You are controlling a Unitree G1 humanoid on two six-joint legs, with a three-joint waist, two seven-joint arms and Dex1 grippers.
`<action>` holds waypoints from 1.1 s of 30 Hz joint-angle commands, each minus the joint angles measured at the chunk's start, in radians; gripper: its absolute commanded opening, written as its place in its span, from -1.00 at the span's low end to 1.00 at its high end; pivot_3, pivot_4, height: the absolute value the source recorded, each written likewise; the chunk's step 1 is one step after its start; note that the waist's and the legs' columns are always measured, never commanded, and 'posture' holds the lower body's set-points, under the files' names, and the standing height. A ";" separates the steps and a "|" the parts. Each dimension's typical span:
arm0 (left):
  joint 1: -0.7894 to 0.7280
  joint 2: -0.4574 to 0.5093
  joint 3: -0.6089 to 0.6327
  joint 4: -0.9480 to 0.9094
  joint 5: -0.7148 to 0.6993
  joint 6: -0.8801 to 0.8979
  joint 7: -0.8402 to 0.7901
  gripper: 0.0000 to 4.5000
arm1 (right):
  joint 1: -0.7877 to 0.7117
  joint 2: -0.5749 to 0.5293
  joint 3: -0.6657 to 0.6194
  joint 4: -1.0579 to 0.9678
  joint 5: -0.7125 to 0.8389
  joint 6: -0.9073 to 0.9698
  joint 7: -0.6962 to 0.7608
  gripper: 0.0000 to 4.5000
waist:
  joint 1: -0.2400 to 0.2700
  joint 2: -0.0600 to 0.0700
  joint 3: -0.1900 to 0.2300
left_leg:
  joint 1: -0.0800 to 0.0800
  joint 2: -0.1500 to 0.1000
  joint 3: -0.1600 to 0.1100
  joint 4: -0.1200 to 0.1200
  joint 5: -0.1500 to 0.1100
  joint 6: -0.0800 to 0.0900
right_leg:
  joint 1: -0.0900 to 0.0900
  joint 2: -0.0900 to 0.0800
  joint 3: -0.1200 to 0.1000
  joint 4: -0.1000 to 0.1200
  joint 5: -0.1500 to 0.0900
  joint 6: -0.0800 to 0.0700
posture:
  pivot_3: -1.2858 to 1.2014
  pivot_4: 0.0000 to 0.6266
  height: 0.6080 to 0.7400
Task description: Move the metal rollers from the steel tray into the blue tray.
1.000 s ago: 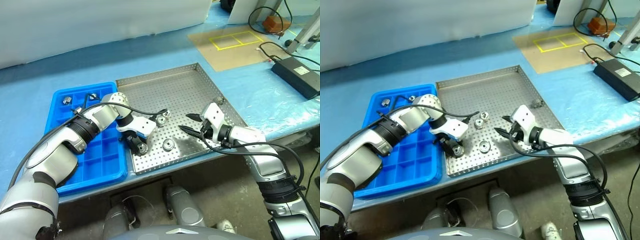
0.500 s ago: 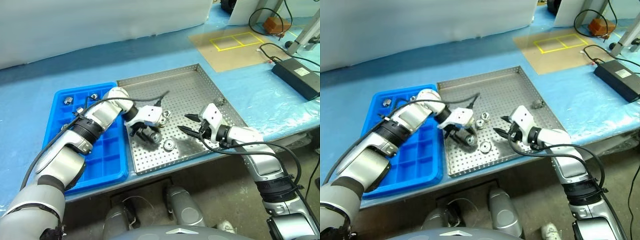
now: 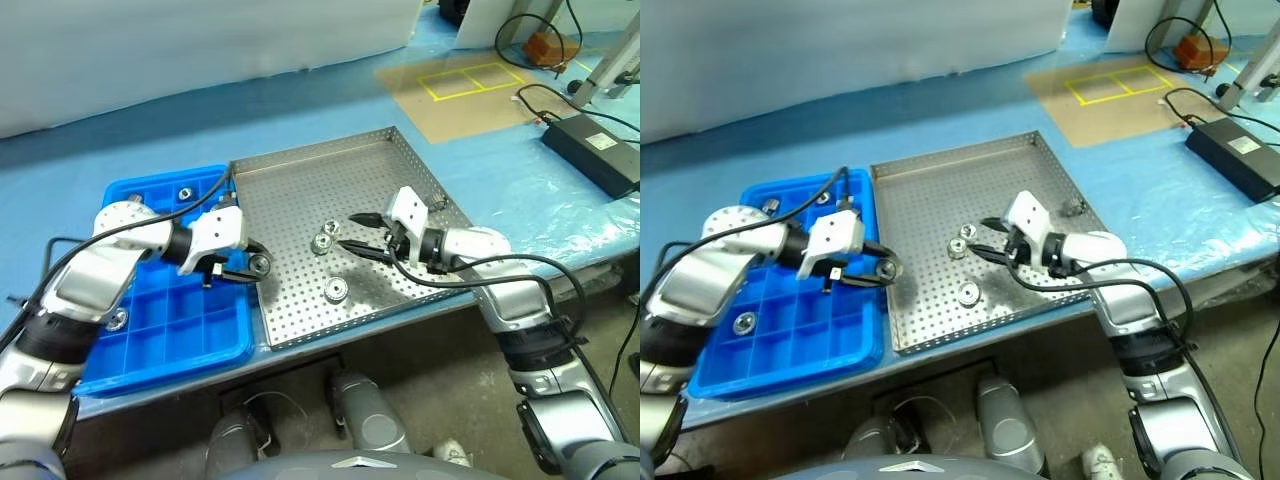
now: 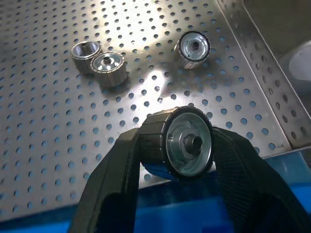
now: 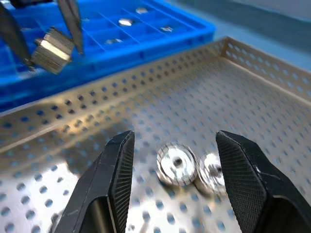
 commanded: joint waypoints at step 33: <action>0.139 -0.368 0.104 0.016 0.273 0.085 0.866 -0.16 | -0.183 0.069 0.067 0.236 -0.028 -0.159 0.197 0.20 | 0.293 -0.001 -0.001 | -0.001 0.001 0.001 -0.001 0.005 -0.009 | -0.007 0.000 0.003 0.008 0.001 -0.001 | -0.21 -0.52 1.00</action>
